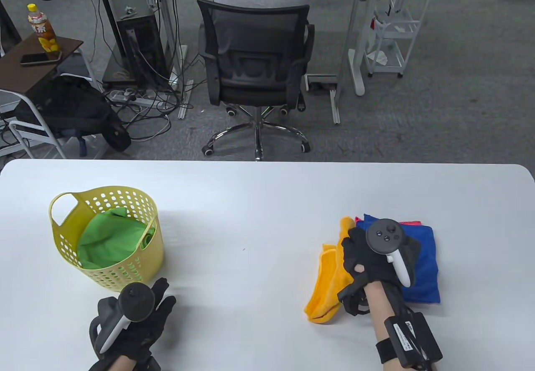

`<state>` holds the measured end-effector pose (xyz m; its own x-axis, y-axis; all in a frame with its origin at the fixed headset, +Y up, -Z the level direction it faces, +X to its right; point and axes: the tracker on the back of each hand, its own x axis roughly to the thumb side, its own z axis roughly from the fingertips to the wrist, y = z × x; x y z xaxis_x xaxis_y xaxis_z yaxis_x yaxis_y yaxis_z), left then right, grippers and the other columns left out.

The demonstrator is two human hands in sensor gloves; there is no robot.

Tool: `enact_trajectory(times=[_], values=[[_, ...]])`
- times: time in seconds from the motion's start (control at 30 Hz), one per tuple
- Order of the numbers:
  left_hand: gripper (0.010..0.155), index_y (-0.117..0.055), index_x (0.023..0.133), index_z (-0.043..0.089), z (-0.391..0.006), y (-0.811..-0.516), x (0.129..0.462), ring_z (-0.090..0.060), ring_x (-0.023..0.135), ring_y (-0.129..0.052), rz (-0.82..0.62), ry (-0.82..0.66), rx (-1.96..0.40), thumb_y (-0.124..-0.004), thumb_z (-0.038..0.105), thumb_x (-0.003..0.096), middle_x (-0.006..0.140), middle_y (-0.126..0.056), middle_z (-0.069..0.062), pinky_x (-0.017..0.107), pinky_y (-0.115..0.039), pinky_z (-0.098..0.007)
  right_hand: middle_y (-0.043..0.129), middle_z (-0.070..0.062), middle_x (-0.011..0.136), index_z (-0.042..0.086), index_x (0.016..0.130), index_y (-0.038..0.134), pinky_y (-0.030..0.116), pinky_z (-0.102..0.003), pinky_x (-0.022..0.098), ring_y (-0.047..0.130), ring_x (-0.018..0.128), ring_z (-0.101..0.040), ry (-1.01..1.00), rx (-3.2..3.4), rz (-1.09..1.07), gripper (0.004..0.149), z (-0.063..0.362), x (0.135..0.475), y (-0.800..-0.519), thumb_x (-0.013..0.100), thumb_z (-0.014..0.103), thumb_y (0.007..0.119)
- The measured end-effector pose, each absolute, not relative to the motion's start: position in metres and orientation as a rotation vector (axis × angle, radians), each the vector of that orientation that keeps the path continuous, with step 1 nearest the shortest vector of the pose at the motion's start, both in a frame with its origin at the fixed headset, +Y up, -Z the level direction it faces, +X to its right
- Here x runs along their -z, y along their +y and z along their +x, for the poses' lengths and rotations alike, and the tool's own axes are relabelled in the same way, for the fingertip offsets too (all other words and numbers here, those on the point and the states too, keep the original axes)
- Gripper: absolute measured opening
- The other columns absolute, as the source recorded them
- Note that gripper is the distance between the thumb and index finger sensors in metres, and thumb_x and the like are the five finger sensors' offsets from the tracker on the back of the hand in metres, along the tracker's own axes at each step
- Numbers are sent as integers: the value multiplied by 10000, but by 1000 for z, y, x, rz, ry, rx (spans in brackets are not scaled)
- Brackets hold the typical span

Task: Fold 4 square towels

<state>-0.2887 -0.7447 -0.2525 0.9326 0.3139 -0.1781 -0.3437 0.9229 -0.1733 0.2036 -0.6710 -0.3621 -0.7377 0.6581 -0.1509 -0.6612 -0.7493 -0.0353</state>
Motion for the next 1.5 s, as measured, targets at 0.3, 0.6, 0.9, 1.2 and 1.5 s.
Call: enact_trajectory(times=[0.3,0.6,0.9,1.2,1.5], values=[[645,-586,1125,304,-286,-739,248,-353,952,-887,-158,147,-317,-625,569,538,1086,-787,-71,814,-596,-542,905,-303,751,44,903,796,882,-314,123,997,150,-163,-209,-2287,-294,411,288,368,-621,536,224,765],[647,-589,1123,305,-278,-748,250,-347,956,-885,-183,142,-259,-627,574,536,1085,-788,-69,815,-595,-539,549,-385,1089,32,1100,549,610,-705,603,718,890,-548,-102,-2479,-835,641,368,378,-730,551,306,734],[668,-575,1130,300,-270,-748,248,-348,983,-855,-199,94,-239,-640,584,530,1102,-763,-74,823,-573,-546,499,-408,1100,20,1107,539,564,-739,607,644,925,-577,-332,-2330,-183,692,244,359,-638,551,388,725],[646,-603,1124,315,-281,-666,215,-330,980,-868,87,55,-358,-642,581,537,1096,-787,-55,826,-587,-538,506,-404,1110,18,1113,544,557,-751,607,641,934,-578,-377,-2235,268,694,191,321,-625,563,405,715],[616,-597,1133,345,-342,-564,270,-331,1004,-839,212,320,-254,-664,557,559,1121,-760,-32,844,-557,-546,501,-412,1105,13,1107,555,555,-750,607,647,929,-576,-402,-2137,253,683,214,323,-624,566,401,711]])
